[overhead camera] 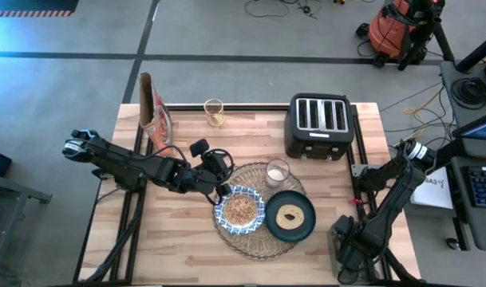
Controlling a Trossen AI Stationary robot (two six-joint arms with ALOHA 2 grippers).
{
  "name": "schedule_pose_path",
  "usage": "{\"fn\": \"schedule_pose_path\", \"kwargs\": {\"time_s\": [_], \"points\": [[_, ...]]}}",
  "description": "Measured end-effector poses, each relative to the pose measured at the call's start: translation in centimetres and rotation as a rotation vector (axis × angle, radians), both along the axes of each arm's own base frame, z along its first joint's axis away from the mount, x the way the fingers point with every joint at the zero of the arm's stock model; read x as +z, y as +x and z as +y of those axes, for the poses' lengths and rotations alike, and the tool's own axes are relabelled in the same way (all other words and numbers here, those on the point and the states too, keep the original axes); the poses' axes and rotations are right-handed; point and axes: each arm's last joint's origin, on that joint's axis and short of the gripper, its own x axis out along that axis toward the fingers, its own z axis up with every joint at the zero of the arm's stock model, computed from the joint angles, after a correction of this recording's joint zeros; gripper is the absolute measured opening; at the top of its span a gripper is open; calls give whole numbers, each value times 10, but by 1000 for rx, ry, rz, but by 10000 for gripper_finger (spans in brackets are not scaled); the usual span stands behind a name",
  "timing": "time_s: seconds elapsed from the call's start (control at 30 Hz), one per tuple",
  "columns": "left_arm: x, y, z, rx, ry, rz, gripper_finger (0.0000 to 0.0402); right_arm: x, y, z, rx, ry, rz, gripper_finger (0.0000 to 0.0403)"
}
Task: Arrange a breakfast setting
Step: Put the red apple to the left of the transparent glass of milk on the brown table mat
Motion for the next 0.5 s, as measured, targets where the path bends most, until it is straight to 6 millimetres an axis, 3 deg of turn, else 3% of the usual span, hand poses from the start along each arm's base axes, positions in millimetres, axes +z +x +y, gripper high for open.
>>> {"fn": "schedule_pose_path", "kwargs": {"time_s": [0.5], "points": [[-1,-1,0,0,5,18,158,-29,-4,-5,10,27,-7,359]]}}
